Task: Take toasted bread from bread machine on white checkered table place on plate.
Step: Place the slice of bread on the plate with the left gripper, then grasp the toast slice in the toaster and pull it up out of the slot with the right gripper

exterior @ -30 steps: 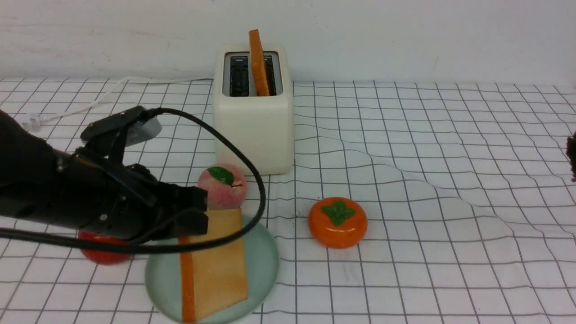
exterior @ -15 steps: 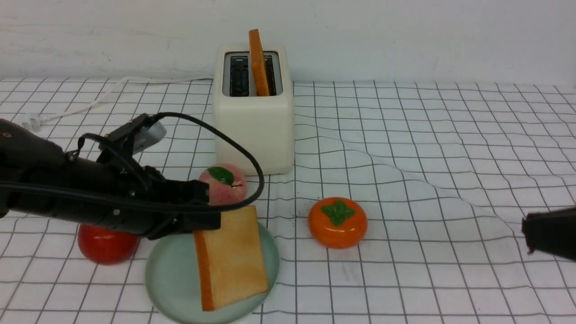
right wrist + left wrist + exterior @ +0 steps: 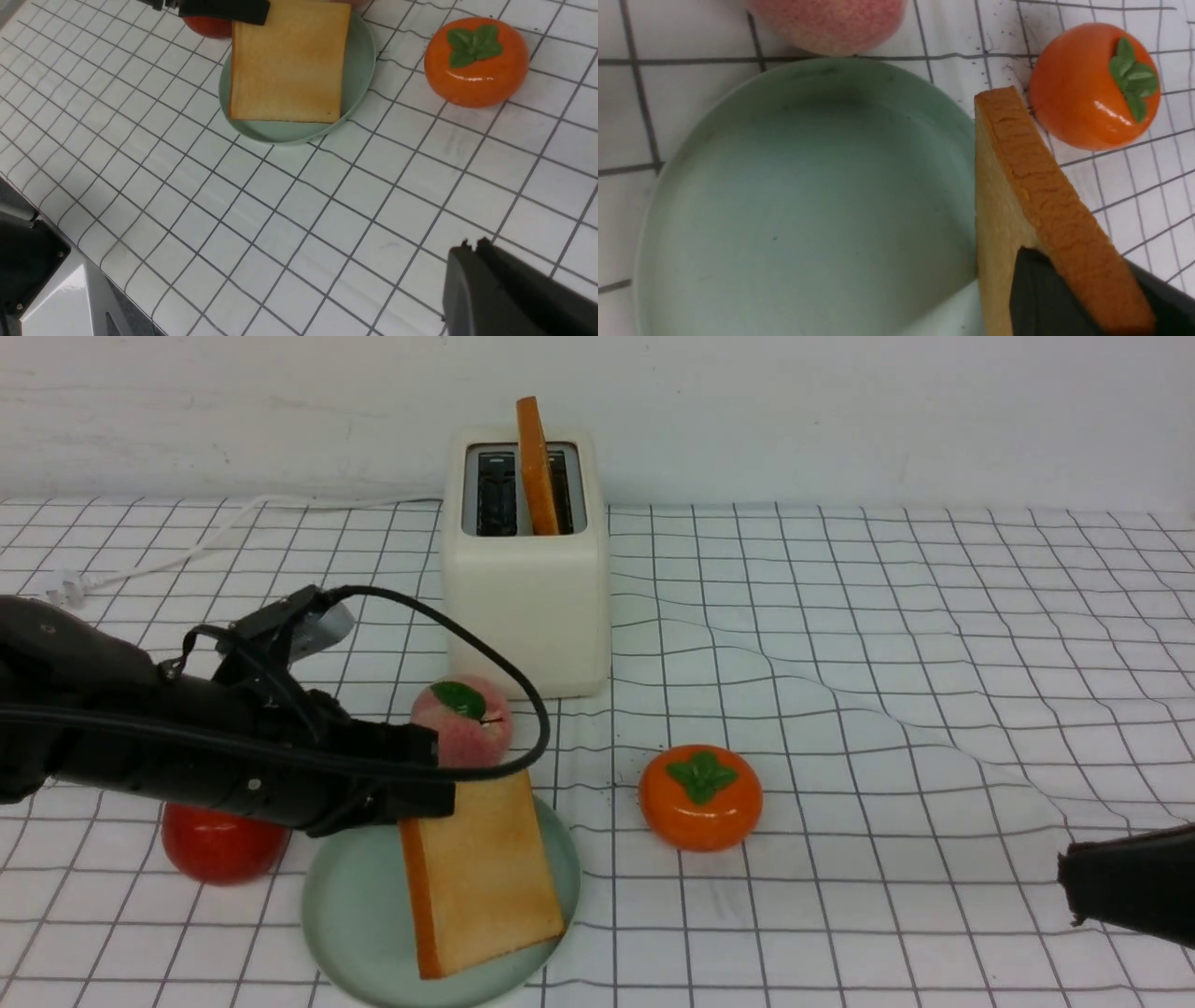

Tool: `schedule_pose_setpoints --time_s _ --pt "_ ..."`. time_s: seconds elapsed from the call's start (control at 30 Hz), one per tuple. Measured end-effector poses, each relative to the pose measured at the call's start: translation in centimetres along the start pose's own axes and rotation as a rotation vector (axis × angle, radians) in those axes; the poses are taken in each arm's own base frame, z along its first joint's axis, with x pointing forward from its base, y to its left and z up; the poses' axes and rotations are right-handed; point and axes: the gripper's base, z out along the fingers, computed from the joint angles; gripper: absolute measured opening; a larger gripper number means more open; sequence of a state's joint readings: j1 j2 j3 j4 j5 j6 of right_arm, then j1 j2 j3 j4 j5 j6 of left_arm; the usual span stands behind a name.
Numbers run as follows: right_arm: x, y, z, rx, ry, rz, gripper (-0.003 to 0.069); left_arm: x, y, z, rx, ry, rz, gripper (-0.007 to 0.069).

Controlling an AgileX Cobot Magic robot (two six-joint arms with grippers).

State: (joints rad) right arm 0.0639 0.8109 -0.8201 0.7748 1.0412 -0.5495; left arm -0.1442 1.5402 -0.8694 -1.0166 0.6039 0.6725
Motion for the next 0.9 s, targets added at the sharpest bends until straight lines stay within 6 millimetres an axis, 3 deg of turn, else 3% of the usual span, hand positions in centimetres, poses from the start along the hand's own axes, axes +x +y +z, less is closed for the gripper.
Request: schedule_pose_setpoints --time_s 0.3,0.43,0.5,0.63,0.7,0.8,0.9 --pt "0.0 0.0 0.0 -0.002 -0.002 0.0 0.0001 -0.1 -0.3 -1.3 -0.047 -0.026 0.083 0.0577" --pt "-0.1 0.1 0.0 -0.012 -0.007 -0.002 0.0001 -0.8 -1.1 -3.5 -0.084 -0.129 0.152 0.0657" --pt "-0.1 0.2 0.0 -0.022 -0.015 0.002 0.0001 -1.2 -2.1 -5.9 -0.122 -0.245 0.222 0.0662" --pt "-0.5 0.4 -0.3 -0.024 -0.028 -0.009 0.0001 -1.5 -3.8 -9.9 -0.148 -0.42 0.293 0.0612" --pt "-1.6 0.7 -0.9 -0.015 -0.051 -0.025 0.0001 -1.0 -5.2 -12.8 -0.14 -0.53 0.333 0.0519" --pt "-3.6 0.7 -1.5 0.014 -0.067 -0.015 0.0001 0.5 -7.2 -16.8 -0.107 -0.649 0.39 0.0291" --pt "-5.4 -0.2 -0.9 0.046 -0.045 0.034 0.0001 2.3 -8.5 -19.2 -0.064 -0.688 0.438 0.0046"
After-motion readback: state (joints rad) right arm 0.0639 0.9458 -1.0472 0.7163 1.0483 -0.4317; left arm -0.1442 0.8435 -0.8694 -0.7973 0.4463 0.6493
